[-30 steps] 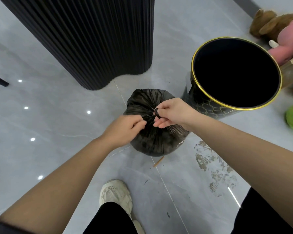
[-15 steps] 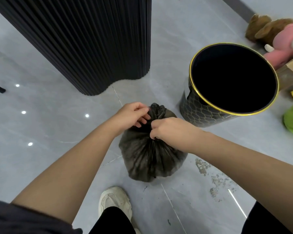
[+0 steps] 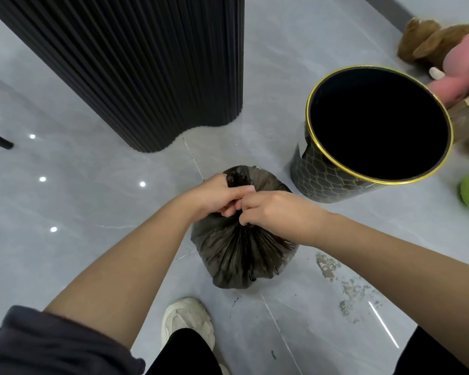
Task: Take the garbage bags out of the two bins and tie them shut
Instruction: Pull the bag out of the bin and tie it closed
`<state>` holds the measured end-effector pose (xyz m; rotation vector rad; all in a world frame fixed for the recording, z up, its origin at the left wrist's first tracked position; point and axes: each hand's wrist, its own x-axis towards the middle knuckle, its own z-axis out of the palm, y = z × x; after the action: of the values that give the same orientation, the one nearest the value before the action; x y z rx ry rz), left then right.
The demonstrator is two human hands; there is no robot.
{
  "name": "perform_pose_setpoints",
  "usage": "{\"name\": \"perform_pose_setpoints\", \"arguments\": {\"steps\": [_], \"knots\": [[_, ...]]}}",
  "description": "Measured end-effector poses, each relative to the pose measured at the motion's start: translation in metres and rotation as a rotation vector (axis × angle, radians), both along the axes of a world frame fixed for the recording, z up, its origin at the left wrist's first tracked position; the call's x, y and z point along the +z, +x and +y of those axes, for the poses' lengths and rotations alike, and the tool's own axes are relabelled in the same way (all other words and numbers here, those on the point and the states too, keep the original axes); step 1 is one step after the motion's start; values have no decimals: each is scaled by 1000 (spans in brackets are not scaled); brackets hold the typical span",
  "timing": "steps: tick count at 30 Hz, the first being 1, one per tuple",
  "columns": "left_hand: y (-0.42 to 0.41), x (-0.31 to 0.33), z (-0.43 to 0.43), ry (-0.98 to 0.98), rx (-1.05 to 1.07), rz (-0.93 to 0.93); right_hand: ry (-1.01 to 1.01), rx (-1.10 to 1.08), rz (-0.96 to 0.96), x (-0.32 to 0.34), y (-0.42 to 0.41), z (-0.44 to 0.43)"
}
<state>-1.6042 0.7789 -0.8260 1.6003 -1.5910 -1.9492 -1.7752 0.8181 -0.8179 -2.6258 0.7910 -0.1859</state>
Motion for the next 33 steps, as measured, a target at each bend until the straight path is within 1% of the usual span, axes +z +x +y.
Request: {"name": "perform_pose_setpoints", "arguments": {"steps": [2,4,7,10,13,15,19,24,25,27,30,33], "knots": [[1,0,0,6,102,102,-31,-71,-45,-2,-3,-4],[2,-1,-3,37,199,176,22,-155,-117,-4,-5,-7],[4,-4,-2,80,308,223,249,-325,-239,-5,-9,-14],[5,-7,1,78,419,245,482,-595,-349,-6,-15,-18],[4,-7,2,22,476,258,643,-839,-535,-8,-15,-18],[0,-3,3,-35,481,264,703,-932,-593,-9,-12,-18],[-6,7,3,-94,518,281,686,-932,-646,-9,-7,-19],[-4,12,3,-50,491,326,640,-946,-700,-9,-2,-19],[-4,12,4,-71,467,300,631,-937,-696,-10,-1,-18],[-5,12,4,-179,421,176,618,-917,-668,-10,3,-17],[-6,12,3,-325,424,63,649,-891,-654,-6,5,-19],[-5,10,2,-340,401,15,656,-845,-574,-1,3,-23]]}}
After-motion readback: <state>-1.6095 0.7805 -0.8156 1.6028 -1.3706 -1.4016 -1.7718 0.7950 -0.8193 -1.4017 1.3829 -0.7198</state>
